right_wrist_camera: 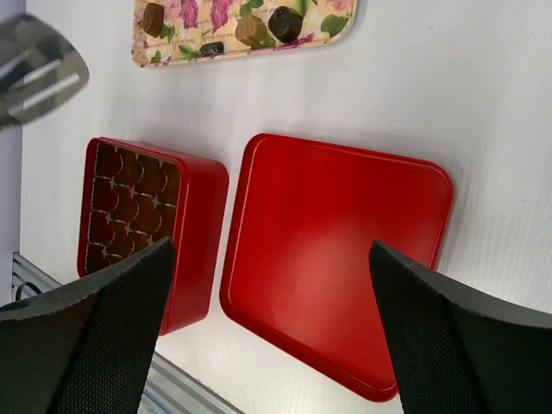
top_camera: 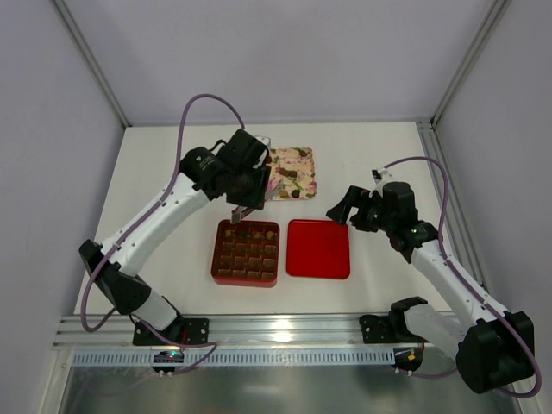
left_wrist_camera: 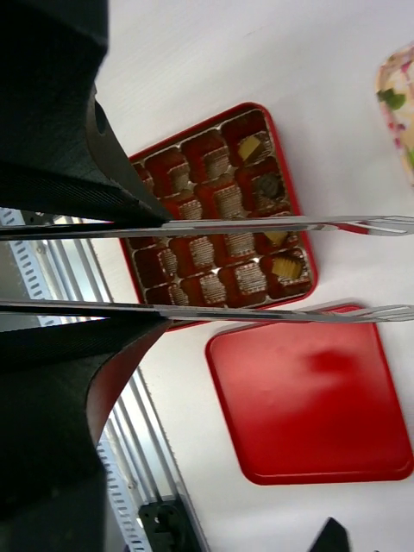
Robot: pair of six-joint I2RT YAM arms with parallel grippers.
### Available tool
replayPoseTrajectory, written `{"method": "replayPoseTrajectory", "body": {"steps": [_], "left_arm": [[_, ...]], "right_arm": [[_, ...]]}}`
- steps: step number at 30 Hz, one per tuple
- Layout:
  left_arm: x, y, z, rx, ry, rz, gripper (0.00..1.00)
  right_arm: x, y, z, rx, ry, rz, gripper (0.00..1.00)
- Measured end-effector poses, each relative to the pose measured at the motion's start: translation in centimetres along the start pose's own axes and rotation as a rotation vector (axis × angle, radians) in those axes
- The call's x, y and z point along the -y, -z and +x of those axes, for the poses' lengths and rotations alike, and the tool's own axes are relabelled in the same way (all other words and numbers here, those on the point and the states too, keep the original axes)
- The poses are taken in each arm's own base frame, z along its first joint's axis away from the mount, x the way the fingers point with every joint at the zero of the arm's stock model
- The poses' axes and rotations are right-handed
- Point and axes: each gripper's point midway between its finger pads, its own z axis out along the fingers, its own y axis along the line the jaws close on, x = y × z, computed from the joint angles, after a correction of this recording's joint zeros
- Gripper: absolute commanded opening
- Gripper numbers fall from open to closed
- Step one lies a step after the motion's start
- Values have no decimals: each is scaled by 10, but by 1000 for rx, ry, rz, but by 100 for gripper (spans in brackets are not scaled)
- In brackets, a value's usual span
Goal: Pack the chocolate
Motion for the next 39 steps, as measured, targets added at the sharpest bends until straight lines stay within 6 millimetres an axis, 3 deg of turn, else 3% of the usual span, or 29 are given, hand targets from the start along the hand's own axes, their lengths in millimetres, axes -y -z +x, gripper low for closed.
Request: {"method": "replayPoseTrajectory", "body": {"steps": [4, 10, 17, 23, 39], "left_arm": [[-4, -15, -29, 19, 19, -23, 45], [-18, -68, -63, -12, 33, -79, 46], [-31, -118, -74, -71, 30, -116, 46], [-25, -139, -86, -63, 35, -97, 47], [-21, -187, -89, -81, 69, -105, 47]], "right_arm": [[0, 0, 2, -10, 0, 0, 93], [2, 2, 6, -28, 8, 4, 93], [2, 3, 6, -31, 27, 6, 93], [3, 4, 7, -39, 40, 10, 93], [1, 4, 3, -42, 65, 11, 93]]}}
